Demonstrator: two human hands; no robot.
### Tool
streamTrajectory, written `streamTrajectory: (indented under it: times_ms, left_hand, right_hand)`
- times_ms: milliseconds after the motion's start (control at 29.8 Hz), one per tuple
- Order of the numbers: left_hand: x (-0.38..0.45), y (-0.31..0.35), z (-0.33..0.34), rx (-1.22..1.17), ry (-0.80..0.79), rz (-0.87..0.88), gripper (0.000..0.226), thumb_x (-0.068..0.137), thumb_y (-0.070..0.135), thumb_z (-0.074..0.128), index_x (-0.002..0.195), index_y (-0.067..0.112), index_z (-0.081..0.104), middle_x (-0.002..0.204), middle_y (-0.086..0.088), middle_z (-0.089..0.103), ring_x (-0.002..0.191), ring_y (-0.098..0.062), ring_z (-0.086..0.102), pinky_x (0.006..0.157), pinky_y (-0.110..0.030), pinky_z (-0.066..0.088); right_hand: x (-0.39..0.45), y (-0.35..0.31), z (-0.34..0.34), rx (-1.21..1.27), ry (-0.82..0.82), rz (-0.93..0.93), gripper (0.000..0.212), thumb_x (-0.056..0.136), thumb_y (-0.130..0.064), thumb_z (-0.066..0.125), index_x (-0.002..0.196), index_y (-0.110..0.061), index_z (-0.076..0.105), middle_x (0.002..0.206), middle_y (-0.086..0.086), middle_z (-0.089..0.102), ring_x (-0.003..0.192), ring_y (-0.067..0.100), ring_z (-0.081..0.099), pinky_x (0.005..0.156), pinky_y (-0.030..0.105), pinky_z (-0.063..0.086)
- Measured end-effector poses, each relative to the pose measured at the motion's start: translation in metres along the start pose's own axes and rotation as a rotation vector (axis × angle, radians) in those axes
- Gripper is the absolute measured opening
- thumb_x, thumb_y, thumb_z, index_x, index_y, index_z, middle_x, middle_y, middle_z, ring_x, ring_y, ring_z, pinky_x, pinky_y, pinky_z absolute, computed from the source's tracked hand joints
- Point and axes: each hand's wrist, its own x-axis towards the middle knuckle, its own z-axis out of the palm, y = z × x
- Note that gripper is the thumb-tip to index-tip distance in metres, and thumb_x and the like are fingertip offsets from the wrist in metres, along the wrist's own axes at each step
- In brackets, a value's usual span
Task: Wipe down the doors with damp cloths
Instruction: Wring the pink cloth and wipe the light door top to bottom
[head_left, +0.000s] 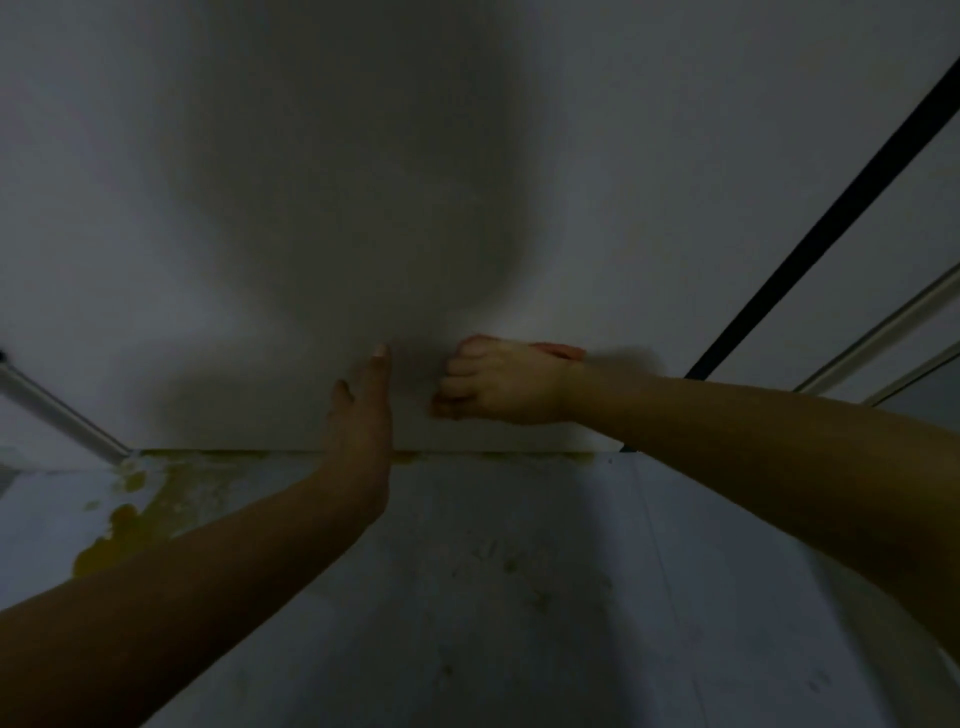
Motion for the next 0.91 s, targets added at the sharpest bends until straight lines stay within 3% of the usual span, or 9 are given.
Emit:
streamTrajectory:
  times_ms: [101, 168, 235, 336, 437, 537, 638, 806, 907]
  left_hand:
    - [0.001, -0.004, -0.014, 0.038, 0.004, 0.005, 0.098, 0.072, 0.074, 0.051, 0.150, 0.021, 0.023, 0.156, 0.001, 0.024, 0.138, -0.021, 0.030, 0.114, -0.049, 0.026]
    - [0.002, -0.009, -0.022, 0.045, 0.005, -0.019, 0.106, 0.065, 0.075, 0.052, 0.151, 0.021, 0.020, 0.156, 0.000, 0.021, 0.139, -0.020, 0.030, 0.114, -0.048, 0.026]
    - [0.003, -0.014, -0.028, 0.049, -0.008, -0.050, 0.107, 0.063, 0.074, 0.052, 0.151, 0.021, 0.020, 0.156, 0.000, 0.023, 0.138, -0.020, 0.032, 0.115, -0.046, 0.025]
    - [0.004, -0.021, -0.036, 0.122, -0.056, -0.071, 0.071, 0.092, 0.052, 0.048, 0.150, 0.020, 0.024, 0.154, -0.005, 0.028, 0.137, -0.022, 0.034, 0.114, -0.042, 0.027]
    - [-0.003, -0.012, -0.045, 0.041, -0.077, -0.218, 0.065, 0.094, 0.050, 0.045, 0.149, 0.021, 0.027, 0.150, -0.006, 0.036, 0.134, -0.022, 0.039, 0.112, -0.043, 0.032]
    - [-0.023, 0.018, -0.060, 0.033, -0.124, -0.251, 0.057, 0.096, 0.049, 0.042, 0.144, 0.017, 0.035, 0.132, -0.007, 0.054, 0.113, -0.016, 0.056, 0.082, -0.023, 0.048]
    - [-0.053, 0.051, -0.079, 0.056, -0.129, -0.275, 0.034, 0.100, 0.040, 0.040, 0.125, 0.020, 0.051, 0.110, -0.001, 0.064, 0.096, -0.009, 0.062, 0.057, -0.008, 0.046]
    - [-0.137, 0.128, -0.114, 0.154, -0.253, -0.288, 0.033, 0.101, 0.038, 0.035, 0.121, 0.028, 0.060, 0.121, 0.005, 0.063, 0.116, -0.010, 0.056, 0.096, -0.024, 0.038]
    - [-0.194, 0.200, -0.126, 0.043, -0.218, -0.322, 0.037, 0.099, 0.036, 0.041, 0.126, 0.019, 0.059, 0.123, -0.003, 0.064, 0.116, -0.016, 0.058, 0.101, -0.031, 0.042]
  right_hand:
    - [0.010, -0.012, 0.003, 0.109, -0.024, 0.043, 0.023, 0.088, -0.022, 0.059, 0.104, -0.027, 0.074, 0.085, -0.003, 0.067, 0.077, 0.017, 0.064, 0.069, 0.025, 0.049]
    - [0.018, -0.023, 0.006, 0.290, -0.041, 0.130, 0.036, 0.076, -0.021, 0.076, 0.111, -0.014, 0.071, 0.083, 0.010, 0.065, 0.070, 0.027, 0.062, 0.062, 0.030, 0.050]
    - [0.028, -0.041, 0.006, 0.472, -0.162, 0.274, 0.046, 0.080, -0.023, 0.071, 0.122, -0.007, 0.063, 0.092, 0.019, 0.061, 0.077, 0.034, 0.060, 0.063, 0.035, 0.047]
    - [0.038, -0.060, 0.003, 0.692, -0.220, 0.543, 0.036, 0.092, -0.011, 0.055, 0.129, -0.012, 0.057, 0.114, 0.018, 0.054, 0.098, 0.032, 0.054, 0.072, 0.030, 0.033]
    - [0.050, -0.067, -0.014, 0.749, -0.033, 0.669, 0.034, 0.077, -0.013, 0.070, 0.109, -0.001, 0.069, 0.092, 0.018, 0.065, 0.077, 0.028, 0.065, 0.059, 0.024, 0.045]
    - [0.062, -0.073, -0.044, 0.892, 0.021, 0.863, 0.033, 0.081, -0.010, 0.065, 0.111, 0.004, 0.066, 0.092, 0.023, 0.062, 0.077, 0.032, 0.066, 0.067, 0.024, 0.049]
    - [0.077, -0.073, -0.089, 1.016, 0.082, 0.999, 0.042, 0.083, -0.021, 0.058, 0.112, 0.008, 0.064, 0.091, 0.022, 0.061, 0.079, 0.023, 0.059, 0.069, 0.021, 0.047]
    - [0.112, -0.047, -0.197, 1.299, 0.055, 1.237, 0.030, 0.095, -0.017, 0.054, 0.121, -0.006, 0.063, 0.098, 0.012, 0.055, 0.086, 0.014, 0.054, 0.077, 0.006, 0.037]
    - [0.130, -0.034, -0.277, 1.386, 0.052, 1.342, 0.027, 0.095, -0.018, 0.055, 0.120, -0.011, 0.064, 0.103, 0.001, 0.053, 0.092, 0.008, 0.052, 0.080, 0.001, 0.036]
